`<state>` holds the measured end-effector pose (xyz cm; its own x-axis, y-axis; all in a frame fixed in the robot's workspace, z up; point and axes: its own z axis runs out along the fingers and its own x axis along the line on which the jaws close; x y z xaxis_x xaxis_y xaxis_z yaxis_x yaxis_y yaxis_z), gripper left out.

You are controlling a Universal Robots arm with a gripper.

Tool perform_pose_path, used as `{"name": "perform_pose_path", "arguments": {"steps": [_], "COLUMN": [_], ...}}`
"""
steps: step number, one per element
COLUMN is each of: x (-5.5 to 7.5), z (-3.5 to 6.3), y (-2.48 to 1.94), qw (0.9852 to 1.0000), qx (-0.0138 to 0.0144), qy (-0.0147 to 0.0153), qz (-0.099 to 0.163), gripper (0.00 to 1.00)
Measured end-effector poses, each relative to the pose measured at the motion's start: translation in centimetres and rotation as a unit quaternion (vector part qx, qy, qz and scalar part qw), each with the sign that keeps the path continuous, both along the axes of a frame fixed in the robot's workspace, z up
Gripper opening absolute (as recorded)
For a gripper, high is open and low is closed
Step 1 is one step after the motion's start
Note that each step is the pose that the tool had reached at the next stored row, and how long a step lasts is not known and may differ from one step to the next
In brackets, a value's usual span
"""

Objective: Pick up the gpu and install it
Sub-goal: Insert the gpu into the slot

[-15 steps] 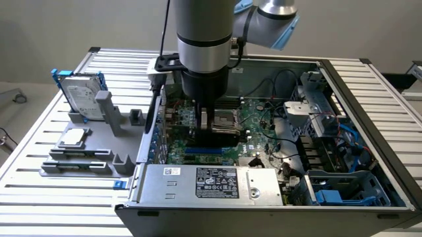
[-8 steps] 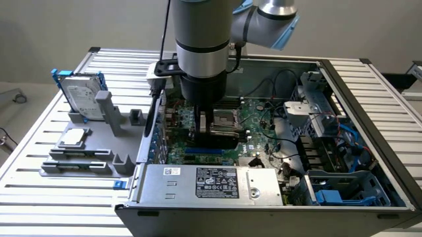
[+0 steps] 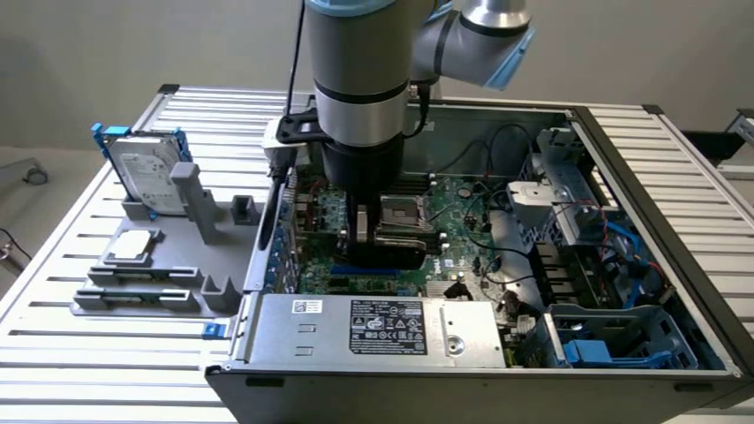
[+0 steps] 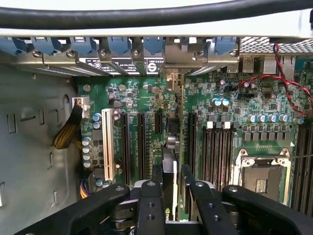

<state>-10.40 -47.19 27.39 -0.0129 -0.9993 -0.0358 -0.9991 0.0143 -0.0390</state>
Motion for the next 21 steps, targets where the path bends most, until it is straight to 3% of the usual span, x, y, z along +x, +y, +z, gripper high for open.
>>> {"name": "perform_pose_path", "arguments": {"steps": [11,21], "x": [0.01,0.01], "z": [-0.42,-0.98], "y": [-0.01,-0.02], "qw": [1.0,0.9999], "qx": [0.0051,0.0063], "qy": [0.0,0.0001], "qz": [0.003,0.01], "gripper": [0.26,0.26]}}
